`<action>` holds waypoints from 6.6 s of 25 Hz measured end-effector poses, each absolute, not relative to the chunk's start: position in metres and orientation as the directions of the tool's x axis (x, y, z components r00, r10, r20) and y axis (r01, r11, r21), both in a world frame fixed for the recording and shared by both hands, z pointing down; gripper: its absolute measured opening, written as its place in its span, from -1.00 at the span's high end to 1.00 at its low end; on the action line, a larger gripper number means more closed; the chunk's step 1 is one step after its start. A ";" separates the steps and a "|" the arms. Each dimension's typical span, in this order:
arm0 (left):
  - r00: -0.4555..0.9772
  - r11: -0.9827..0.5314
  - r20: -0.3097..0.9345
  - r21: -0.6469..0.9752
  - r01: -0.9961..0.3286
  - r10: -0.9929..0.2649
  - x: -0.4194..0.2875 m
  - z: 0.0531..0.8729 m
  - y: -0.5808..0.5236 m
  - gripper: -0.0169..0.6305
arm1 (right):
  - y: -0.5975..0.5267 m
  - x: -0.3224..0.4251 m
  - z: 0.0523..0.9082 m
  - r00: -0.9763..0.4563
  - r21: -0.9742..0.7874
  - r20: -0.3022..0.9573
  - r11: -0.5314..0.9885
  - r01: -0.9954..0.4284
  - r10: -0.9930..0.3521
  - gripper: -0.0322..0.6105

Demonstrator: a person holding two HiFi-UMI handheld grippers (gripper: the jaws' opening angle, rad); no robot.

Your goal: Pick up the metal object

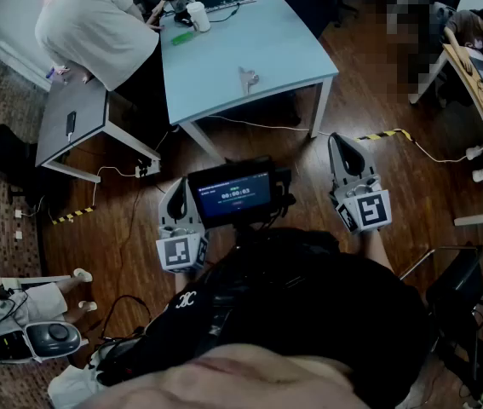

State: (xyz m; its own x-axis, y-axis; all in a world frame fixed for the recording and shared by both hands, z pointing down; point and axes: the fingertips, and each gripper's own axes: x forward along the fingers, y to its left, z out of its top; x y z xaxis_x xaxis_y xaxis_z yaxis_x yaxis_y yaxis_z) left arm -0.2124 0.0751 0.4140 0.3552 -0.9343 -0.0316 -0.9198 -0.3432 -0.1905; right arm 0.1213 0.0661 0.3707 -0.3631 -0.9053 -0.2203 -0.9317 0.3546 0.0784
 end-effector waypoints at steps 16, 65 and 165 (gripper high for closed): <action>0.376 -0.372 0.003 -0.155 -0.915 -0.927 -0.251 0.432 0.015 0.91 | 0.021 0.078 0.393 -0.358 0.067 -0.146 0.352 -0.934 -0.922 0.97; 0.116 -0.107 -0.048 -0.169 -0.980 -0.992 -0.208 0.392 -0.256 0.91 | -0.327 0.106 0.416 -0.566 0.007 -0.139 0.571 -0.821 -0.812 0.97; 0.277 -0.172 -0.220 -0.401 -0.900 -0.935 -0.281 0.334 -0.055 0.91 | 0.007 0.094 0.290 -0.356 0.230 -0.419 0.281 -0.932 -0.835 0.83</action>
